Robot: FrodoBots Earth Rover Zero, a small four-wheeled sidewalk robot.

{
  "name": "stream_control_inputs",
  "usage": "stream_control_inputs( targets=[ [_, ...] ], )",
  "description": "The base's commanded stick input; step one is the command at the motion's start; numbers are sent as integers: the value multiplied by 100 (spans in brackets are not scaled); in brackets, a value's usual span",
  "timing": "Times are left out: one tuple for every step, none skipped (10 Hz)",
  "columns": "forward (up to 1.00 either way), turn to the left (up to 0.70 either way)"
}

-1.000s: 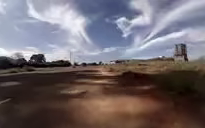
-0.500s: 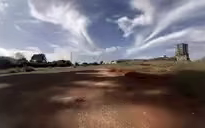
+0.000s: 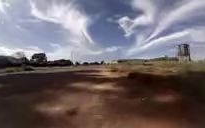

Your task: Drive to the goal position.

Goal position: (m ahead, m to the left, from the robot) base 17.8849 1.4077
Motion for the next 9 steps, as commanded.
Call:
stream_control_inputs(
  targets=[
    [100,0],
    [100,0],
    [100,0],
    [100,0],
    [100,0],
    [100,0],
    [100,0],
    [100,0],
    [100,0]
  ],
)
